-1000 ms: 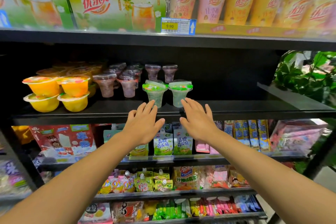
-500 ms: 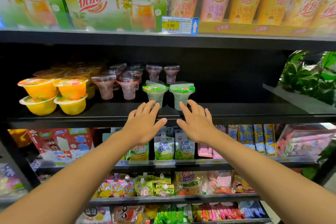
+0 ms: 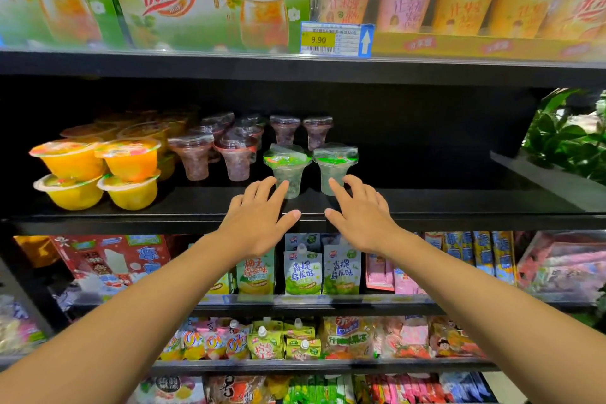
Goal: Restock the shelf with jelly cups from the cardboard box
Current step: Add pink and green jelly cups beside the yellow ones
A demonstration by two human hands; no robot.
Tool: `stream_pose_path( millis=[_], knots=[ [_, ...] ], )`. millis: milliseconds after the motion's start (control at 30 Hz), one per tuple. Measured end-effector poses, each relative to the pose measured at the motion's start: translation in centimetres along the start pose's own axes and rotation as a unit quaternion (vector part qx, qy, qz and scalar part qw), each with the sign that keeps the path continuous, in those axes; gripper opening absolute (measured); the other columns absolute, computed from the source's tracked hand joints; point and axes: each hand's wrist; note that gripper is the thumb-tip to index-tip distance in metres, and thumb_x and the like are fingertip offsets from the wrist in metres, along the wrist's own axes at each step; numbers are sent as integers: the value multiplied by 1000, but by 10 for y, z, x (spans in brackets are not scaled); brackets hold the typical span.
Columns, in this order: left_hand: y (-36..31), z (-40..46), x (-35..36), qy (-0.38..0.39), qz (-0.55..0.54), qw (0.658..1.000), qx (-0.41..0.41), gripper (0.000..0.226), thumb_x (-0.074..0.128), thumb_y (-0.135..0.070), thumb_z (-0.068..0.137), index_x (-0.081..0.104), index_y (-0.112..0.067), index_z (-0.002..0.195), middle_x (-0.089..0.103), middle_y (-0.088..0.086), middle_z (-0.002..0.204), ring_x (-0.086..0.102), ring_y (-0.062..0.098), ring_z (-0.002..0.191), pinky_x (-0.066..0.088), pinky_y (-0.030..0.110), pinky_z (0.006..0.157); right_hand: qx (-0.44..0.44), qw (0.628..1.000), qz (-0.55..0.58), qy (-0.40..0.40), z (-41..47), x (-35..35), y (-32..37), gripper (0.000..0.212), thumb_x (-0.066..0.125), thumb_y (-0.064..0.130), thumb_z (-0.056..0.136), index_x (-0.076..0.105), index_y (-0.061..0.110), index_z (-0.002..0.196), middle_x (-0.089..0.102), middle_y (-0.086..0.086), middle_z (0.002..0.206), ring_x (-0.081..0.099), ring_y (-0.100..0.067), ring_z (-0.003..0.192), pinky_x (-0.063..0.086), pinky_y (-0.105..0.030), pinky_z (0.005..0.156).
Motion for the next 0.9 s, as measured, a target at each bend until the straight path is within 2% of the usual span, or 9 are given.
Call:
stream_pose_path(
  millis=[233, 500, 600, 767, 900],
  knots=[
    [-7, 15, 1, -9, 24, 1000, -16, 73, 20, -63, 100, 5, -24, 160, 7, 3, 165, 6, 26, 151, 18, 47, 119, -7, 1000, -1, -8, 16, -5, -7, 63, 32, 54, 103, 17, 27, 159, 13, -5, 160, 23, -31, 142, 22, -48, 116],
    [-19, 36, 4, -16, 42, 998, -42, 73, 21, -63, 100, 12, -21, 159, 14, 6, 162, 14, 28, 147, 24, 46, 115, -15, 999, 20, 32, 38, -9, -21, 61, 31, 55, 103, 20, 28, 157, 15, -9, 158, 21, -34, 141, 25, -48, 113],
    [-20, 46, 4, -17, 59, 997, -48, 70, 21, -63, 100, 20, -21, 156, 21, 8, 157, 21, 30, 142, 28, 46, 112, -21, 999, 16, 41, 48, -9, -27, 61, 30, 56, 103, 19, 30, 157, 14, -10, 161, 23, -36, 140, 27, -48, 112],
    [-20, 61, 4, -9, 86, 994, -68, 65, 24, -62, 100, 34, -19, 147, 35, 12, 147, 32, 33, 132, 34, 46, 106, -26, 998, 13, 52, 63, -8, -35, 62, 30, 56, 103, 15, 33, 158, 5, -2, 164, 17, -41, 144, 25, -53, 114],
    [-21, 72, 2, 19, 97, 991, -92, 64, 23, -63, 100, 48, -15, 135, 39, 17, 148, 36, 38, 132, 34, 48, 105, -25, 998, 32, 58, 76, -6, -38, 61, 33, 54, 103, 15, 33, 158, 4, 3, 164, 13, -40, 146, 21, -56, 115]
  ],
)
Point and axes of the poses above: each hand's wrist, its own z-axis towards the middle knuckle, its own x-axis out of the palm, y = z × x
